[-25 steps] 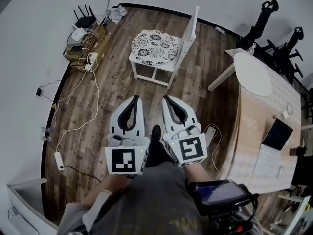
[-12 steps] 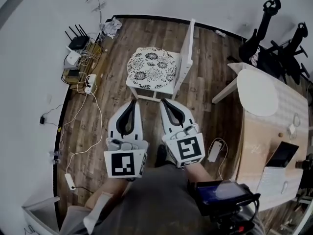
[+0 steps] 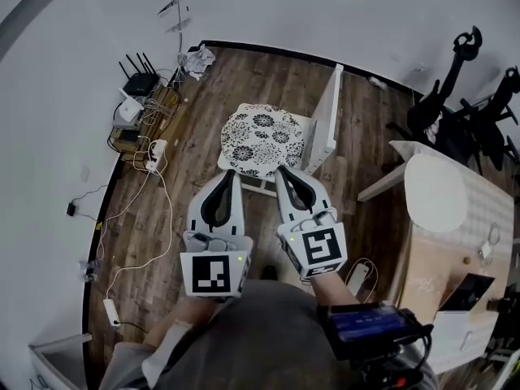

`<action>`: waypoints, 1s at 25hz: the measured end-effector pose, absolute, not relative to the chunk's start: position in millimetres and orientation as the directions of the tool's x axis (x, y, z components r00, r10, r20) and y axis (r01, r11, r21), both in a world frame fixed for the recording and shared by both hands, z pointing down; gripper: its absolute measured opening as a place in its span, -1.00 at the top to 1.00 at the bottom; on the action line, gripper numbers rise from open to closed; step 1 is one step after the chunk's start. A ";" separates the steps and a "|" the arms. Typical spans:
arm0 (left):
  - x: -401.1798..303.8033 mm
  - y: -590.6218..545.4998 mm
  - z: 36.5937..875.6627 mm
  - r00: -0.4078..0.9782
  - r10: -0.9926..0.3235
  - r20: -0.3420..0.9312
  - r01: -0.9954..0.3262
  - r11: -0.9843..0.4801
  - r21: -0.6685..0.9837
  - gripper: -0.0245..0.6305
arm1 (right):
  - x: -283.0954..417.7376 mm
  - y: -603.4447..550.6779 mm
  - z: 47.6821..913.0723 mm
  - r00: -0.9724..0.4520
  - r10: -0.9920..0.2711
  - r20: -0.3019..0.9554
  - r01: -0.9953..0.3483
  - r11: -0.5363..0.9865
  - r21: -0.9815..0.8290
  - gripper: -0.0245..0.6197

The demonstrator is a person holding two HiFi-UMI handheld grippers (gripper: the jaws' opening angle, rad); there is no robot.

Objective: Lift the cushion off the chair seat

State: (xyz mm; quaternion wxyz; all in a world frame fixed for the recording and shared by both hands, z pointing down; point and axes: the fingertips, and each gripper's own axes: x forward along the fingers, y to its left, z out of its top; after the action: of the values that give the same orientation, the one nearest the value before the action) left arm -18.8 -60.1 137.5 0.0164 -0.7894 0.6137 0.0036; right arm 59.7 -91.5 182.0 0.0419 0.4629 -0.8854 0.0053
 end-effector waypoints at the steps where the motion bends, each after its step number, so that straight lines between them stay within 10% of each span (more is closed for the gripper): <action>1: -21.2 -66.8 139.6 0.253 -0.967 -0.028 -0.968 -0.252 -0.013 0.91 | 58.2 -97.4 183.1 -0.560 -0.824 0.088 -0.825 0.564 0.036 0.91; 25: -156.8 -283.2 196.2 0.511 -0.858 0.040 -0.859 -0.509 0.065 0.91 | -24.4 -273.7 212.2 -0.233 -0.965 0.122 -0.966 0.244 0.081 0.91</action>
State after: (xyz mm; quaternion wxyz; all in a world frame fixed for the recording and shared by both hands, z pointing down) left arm -156.8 -283.2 196.2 -0.0384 -0.8685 0.4942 -0.0012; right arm -24.4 -273.7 212.2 0.0731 0.6149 -0.7852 0.0056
